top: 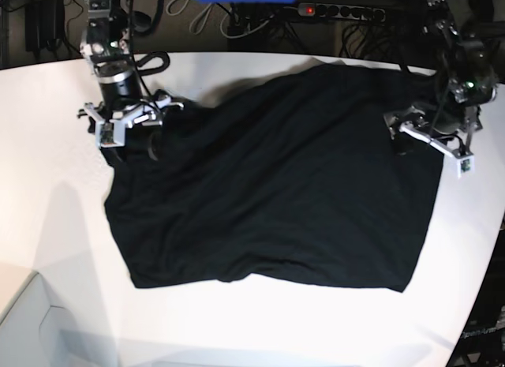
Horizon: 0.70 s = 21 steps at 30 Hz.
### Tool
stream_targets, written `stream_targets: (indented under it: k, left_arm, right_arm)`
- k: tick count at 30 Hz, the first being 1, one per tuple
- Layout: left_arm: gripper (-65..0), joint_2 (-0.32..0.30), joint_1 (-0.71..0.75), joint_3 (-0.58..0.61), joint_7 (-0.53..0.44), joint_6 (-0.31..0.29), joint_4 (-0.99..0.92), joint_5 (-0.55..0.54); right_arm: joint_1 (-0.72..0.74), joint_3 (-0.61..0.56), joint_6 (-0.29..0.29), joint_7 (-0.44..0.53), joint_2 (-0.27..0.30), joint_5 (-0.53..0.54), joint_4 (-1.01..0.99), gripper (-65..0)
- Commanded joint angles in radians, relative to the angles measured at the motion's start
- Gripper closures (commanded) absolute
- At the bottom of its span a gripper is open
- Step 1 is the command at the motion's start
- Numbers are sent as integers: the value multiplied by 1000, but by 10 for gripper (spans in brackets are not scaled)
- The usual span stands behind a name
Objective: Layout the t-shirt on the table in an organized manner, then fold the t-shirt properly
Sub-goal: 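Pull the held corners apart to spread the shirt flat, then release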
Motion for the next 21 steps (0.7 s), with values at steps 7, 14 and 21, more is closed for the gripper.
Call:
stream_targets:
  k: [7,14,21]
  left_arm:
    - [-650,-12,150,-125,-26,2,15,-48]
    - [-650,-10,207,-162,-66,2,-83,-41]
    - [-650,-5,224,-205,-202,2,-183,-40]
  right_arm:
    - [-132,6,5,29,7,6,88,-385]
    - [-229,6,5,29,0,6,88,-385]
    - [-244,32,5,29,2,6,59,-385]
